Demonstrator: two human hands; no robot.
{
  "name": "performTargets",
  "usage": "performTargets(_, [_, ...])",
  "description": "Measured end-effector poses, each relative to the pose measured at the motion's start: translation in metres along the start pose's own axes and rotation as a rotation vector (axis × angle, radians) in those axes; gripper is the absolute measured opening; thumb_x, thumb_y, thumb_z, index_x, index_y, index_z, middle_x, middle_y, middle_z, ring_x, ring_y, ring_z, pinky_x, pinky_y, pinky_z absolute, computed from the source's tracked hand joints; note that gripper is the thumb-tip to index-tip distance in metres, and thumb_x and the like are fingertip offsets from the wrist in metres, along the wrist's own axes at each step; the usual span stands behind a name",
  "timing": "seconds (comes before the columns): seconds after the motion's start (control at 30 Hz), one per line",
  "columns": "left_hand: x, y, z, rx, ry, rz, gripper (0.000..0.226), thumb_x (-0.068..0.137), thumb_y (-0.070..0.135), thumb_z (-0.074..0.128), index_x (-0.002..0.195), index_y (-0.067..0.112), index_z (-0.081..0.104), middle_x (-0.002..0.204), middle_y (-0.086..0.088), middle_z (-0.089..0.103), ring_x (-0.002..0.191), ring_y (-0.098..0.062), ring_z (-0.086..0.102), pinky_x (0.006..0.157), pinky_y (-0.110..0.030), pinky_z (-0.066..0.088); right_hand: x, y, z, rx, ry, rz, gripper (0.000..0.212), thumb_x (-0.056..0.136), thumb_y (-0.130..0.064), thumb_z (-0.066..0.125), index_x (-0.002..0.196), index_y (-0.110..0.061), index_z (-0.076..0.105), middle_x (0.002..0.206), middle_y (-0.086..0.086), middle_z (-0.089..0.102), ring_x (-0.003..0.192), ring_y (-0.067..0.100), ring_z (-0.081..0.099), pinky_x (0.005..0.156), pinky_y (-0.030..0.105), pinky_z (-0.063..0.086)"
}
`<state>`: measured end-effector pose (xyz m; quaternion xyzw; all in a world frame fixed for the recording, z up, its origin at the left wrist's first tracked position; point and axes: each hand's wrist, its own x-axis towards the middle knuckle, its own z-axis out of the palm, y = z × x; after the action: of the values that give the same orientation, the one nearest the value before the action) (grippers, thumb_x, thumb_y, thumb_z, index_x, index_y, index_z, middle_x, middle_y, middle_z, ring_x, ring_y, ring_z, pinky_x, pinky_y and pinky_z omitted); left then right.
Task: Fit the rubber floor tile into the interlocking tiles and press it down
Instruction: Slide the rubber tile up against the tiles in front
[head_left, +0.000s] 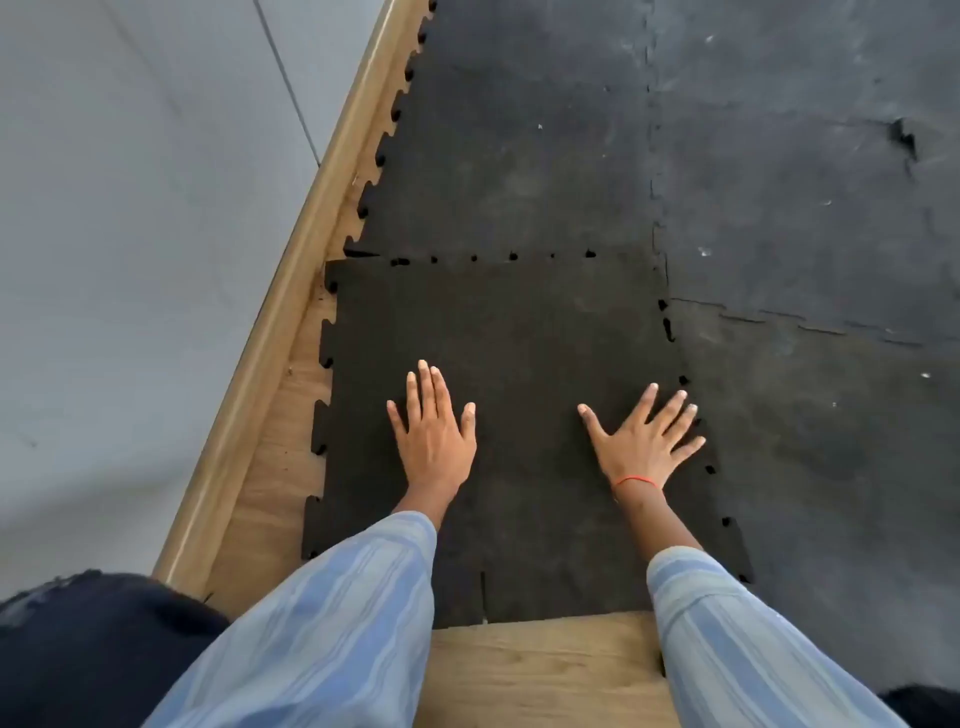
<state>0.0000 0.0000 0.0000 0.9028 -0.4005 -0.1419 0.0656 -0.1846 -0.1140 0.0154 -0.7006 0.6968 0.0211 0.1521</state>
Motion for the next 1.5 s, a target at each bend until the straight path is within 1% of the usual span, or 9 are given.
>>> performTargets(0.1, [0.003, -0.012, 0.009, 0.041, 0.028, -0.064, 0.069, 0.099, 0.052, 0.019, 0.153, 0.014, 0.000, 0.162, -0.003, -0.005, 0.148, -0.022, -0.003, 0.117, -0.052, 0.005, 0.005, 0.007, 0.002, -0.095, -0.005, 0.055, 0.114, 0.070, -0.089, 0.028, 0.153, -0.014, 0.004, 0.160, 0.019, -0.001, 0.147, 0.039, -0.002, 0.114, 0.063, -0.003])
performTargets(0.27, [0.004, -0.023, 0.014, 0.052, 0.036, -0.012, 0.075, 0.094, 0.062, 0.017, 0.153, 0.019, 0.000, 0.162, -0.005, -0.004, 0.148, -0.025, -0.003, 0.117, -0.055, 0.006, 0.012, 0.010, -0.004, -0.136, -0.040, 0.032, 0.122, 0.062, -0.095, 0.023, 0.153, -0.018, -0.002, 0.159, 0.019, 0.003, 0.147, 0.037, 0.004, 0.112, 0.064, -0.001])
performTargets(0.33, [0.010, -0.035, 0.009, 0.027, 0.026, -0.139, 0.087, 0.086, 0.073, 0.019, 0.154, 0.022, 0.002, 0.161, -0.014, -0.005, 0.147, -0.033, -0.004, 0.116, -0.057, 0.005, 0.014, 0.012, -0.008, -0.145, -0.062, 0.041, 0.126, 0.058, -0.097, 0.021, 0.153, -0.019, -0.006, 0.160, 0.019, 0.003, 0.147, 0.035, 0.002, 0.113, 0.064, 0.000])
performTargets(0.43, [0.018, -0.051, 0.000, -0.073, 0.043, -0.428, 0.109, 0.069, 0.090, 0.028, 0.153, 0.025, 0.001, 0.155, -0.031, -0.004, 0.144, -0.044, -0.007, 0.115, -0.059, 0.003, 0.015, 0.011, -0.015, -0.174, -0.075, 0.044, 0.128, 0.056, -0.098, 0.020, 0.153, -0.019, -0.006, 0.158, 0.019, 0.010, 0.145, 0.035, 0.012, 0.113, 0.063, 0.009])
performTargets(0.53, [0.024, -0.053, -0.010, -0.137, 0.011, -0.530, 0.121, 0.060, 0.093, 0.038, 0.153, 0.026, -0.001, 0.153, -0.035, -0.002, 0.143, -0.049, -0.004, 0.113, -0.061, 0.007, 0.014, 0.010, -0.021, -0.191, -0.061, 0.050, 0.129, 0.056, -0.098, 0.023, 0.153, -0.018, -0.002, 0.155, 0.019, 0.019, 0.141, 0.035, 0.021, 0.111, 0.061, 0.015])
performTargets(0.67, [0.027, -0.053, -0.015, -0.142, -0.002, -0.534, 0.126, 0.056, 0.093, 0.045, 0.154, 0.023, 0.004, 0.152, -0.034, 0.009, 0.140, -0.049, 0.010, 0.112, -0.061, 0.013, 0.010, 0.016, -0.021, -0.204, -0.019, 0.041, 0.129, 0.058, -0.097, 0.025, 0.153, -0.014, 0.003, 0.152, 0.019, 0.027, 0.138, 0.034, 0.026, 0.112, 0.056, 0.019])
performTargets(0.9, [0.039, -0.057, -0.025, -0.085, -0.058, -0.421, 0.123, 0.060, 0.091, 0.045, 0.153, 0.023, 0.003, 0.156, -0.025, 0.005, 0.139, -0.055, 0.006, 0.114, -0.060, 0.008, -0.022, 0.017, -0.011, -0.164, 0.012, 0.138, 0.128, 0.059, -0.093, 0.035, 0.152, -0.009, 0.011, 0.146, 0.025, 0.031, 0.133, 0.037, 0.031, 0.112, 0.056, 0.019])
performTargets(1.23, [0.041, -0.074, -0.030, -0.027, -0.045, -0.368, 0.124, 0.058, 0.093, 0.042, 0.153, 0.023, 0.004, 0.152, -0.026, 0.013, 0.138, -0.051, 0.013, 0.114, -0.059, 0.014, -0.051, 0.010, 0.000, -0.108, 0.016, 0.217, 0.126, 0.060, -0.090, 0.043, 0.150, -0.006, 0.017, 0.142, 0.028, 0.034, 0.129, 0.041, 0.034, 0.111, 0.058, 0.019])
performTargets(1.5, [0.034, -0.087, -0.030, 0.000, -0.043, -0.348, 0.122, 0.058, 0.093, 0.039, 0.153, 0.023, 0.008, 0.149, -0.025, 0.020, 0.136, -0.046, 0.023, 0.112, -0.055, 0.025, -0.053, 0.007, -0.001, -0.064, -0.025, 0.222, 0.124, 0.059, -0.088, 0.051, 0.150, -0.009, 0.020, 0.144, 0.028, 0.031, 0.130, 0.045, 0.031, 0.113, 0.060, 0.014])
